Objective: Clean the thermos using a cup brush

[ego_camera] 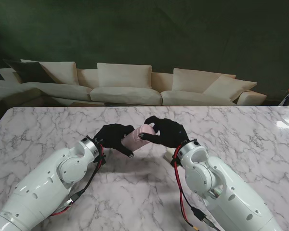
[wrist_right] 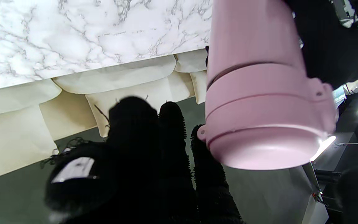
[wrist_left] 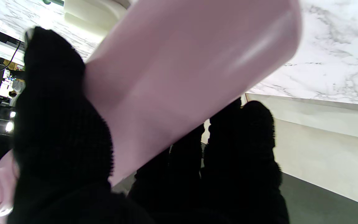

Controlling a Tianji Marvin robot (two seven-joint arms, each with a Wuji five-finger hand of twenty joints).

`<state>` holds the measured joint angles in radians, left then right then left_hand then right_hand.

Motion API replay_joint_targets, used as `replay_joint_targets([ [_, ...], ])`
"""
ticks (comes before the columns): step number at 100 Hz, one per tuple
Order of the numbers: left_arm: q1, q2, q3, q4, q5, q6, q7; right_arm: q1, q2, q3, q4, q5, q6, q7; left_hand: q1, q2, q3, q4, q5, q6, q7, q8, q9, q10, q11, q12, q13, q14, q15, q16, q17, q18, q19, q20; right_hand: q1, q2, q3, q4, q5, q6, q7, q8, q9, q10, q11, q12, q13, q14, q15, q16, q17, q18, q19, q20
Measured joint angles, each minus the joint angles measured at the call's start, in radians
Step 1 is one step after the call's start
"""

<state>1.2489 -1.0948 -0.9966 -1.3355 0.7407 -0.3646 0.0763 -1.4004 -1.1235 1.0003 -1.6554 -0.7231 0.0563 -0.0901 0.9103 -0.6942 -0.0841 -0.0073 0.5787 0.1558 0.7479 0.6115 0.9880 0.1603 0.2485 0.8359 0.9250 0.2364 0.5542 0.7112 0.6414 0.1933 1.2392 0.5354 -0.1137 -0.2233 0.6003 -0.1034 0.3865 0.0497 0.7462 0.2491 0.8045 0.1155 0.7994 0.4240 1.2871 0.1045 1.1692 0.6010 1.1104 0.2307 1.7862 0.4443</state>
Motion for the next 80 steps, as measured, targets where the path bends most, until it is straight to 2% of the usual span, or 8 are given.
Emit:
replay_joint_targets([
  [14,0.0,0.0,0.001,0.0,-0.001,0.0,-0.001,0.019,0.001,-0.024,0.005,0.036,-0.006,0.012,0.0,0.0,0.0,0.0,0.0,0.0,0.0,0.0,0.0,0.0,0.0,0.0,0.0,0.0,0.0,0.0,0.0,0.0,0.0,0.0,0.202,-0.022,-0.017,0.004,0.039,-0.01,0.028,0.078,0.021,-0.004,0.004,0.026,0.001,-0.014,0.039,0.008,0.009,-0.017,0.01,0.008],
  [31,0.003,0.001,0.002,-0.002,-0.001,0.0,-0.003,0.047,-0.002,-0.021,0.063,0.149,-0.185,0.027,0.0,-0.004,0.0,0.0,0.0,0.0,0.0,0.014,-0.003,0.0,-0.013,0.0,0.0,-0.001,-0.001,-0.014,0.0,0.0,0.0,0.0,0.465,-0.025,-0.132,0.04,0.029,-0.006,0.0,0.123,-0.108,0.061,0.005,0.032,-0.078,-0.001,-0.174,-0.053,-0.126,-0.005,-0.042,-0.016],
  [40,0.006,0.001,0.002,-0.004,-0.001,0.0,-0.005,0.053,-0.002,-0.016,0.077,0.19,-0.249,0.057,0.0,-0.004,0.0,0.0,0.0,0.0,0.0,0.011,-0.003,0.0,-0.014,0.0,0.0,-0.002,-0.001,-0.014,0.0,-0.001,0.0,0.0,0.491,-0.049,0.046,0.041,0.033,-0.048,-0.024,0.126,-0.271,0.061,-0.029,-0.011,-0.291,0.015,-0.305,-0.052,-0.415,0.009,-0.185,0.063],
  [44,0.007,0.002,0.002,-0.004,-0.001,0.0,-0.006,0.054,-0.001,-0.014,0.079,0.226,-0.276,0.076,0.0,-0.005,0.0,0.0,0.0,0.0,0.0,0.012,-0.003,0.0,-0.016,0.0,0.0,-0.002,-0.001,-0.014,0.0,-0.001,0.0,0.0,0.491,-0.066,0.109,0.03,0.053,-0.093,-0.02,0.118,-0.32,0.035,-0.044,-0.034,-0.363,0.077,-0.328,-0.052,-0.51,0.023,-0.249,0.089],
  [55,0.009,0.002,0.002,-0.004,0.0,0.001,-0.006,0.055,0.001,-0.011,0.095,0.198,-0.341,0.066,0.0,-0.005,0.0,0.0,0.0,0.0,0.0,0.013,-0.004,0.0,-0.017,0.0,0.0,-0.002,-0.001,-0.013,0.0,-0.001,0.0,0.0,0.491,-0.116,0.156,0.008,0.104,-0.179,-0.022,0.089,-0.38,-0.015,-0.099,-0.071,-0.544,0.122,-0.488,-0.108,-0.731,0.067,-0.445,0.104],
  [62,0.009,0.002,0.004,-0.004,-0.001,0.004,-0.006,0.055,0.001,-0.011,0.105,0.161,-0.366,0.04,0.0,-0.003,0.0,0.0,0.0,0.0,0.0,0.009,-0.003,0.0,-0.011,0.0,0.0,-0.002,0.011,0.004,0.0,-0.001,0.01,0.0,0.49,-0.126,0.154,-0.004,0.202,-0.261,0.02,0.089,-0.38,-0.03,-0.127,-0.083,-0.636,0.109,-0.64,-0.178,-0.821,0.089,-0.56,0.104],
  [69,0.008,0.002,0.006,-0.003,-0.002,0.006,-0.006,0.055,-0.002,-0.013,0.117,0.171,-0.391,0.015,0.0,-0.001,0.0,0.0,0.0,0.0,-0.002,0.009,-0.002,0.0,-0.008,0.0,0.001,-0.002,0.011,0.004,0.0,-0.001,0.011,0.0,0.473,-0.136,0.141,-0.013,0.252,-0.296,0.051,0.09,-0.38,-0.05,-0.161,-0.097,-0.709,0.025,-0.753,-0.235,-0.88,0.094,-0.653,0.082],
  [80,0.005,0.002,0.007,-0.003,-0.004,0.007,-0.007,0.053,-0.008,-0.014,0.129,0.204,-0.412,0.005,0.0,0.0,0.0,0.0,0.0,0.0,-0.004,0.009,-0.002,0.0,-0.006,0.0,0.001,-0.002,0.013,0.004,0.001,-0.001,0.011,0.0,0.469,-0.167,0.144,-0.014,0.211,-0.338,0.016,0.085,-0.393,-0.068,-0.193,-0.106,-0.721,0.005,-0.802,-0.263,-0.886,0.097,-0.683,0.07],
])
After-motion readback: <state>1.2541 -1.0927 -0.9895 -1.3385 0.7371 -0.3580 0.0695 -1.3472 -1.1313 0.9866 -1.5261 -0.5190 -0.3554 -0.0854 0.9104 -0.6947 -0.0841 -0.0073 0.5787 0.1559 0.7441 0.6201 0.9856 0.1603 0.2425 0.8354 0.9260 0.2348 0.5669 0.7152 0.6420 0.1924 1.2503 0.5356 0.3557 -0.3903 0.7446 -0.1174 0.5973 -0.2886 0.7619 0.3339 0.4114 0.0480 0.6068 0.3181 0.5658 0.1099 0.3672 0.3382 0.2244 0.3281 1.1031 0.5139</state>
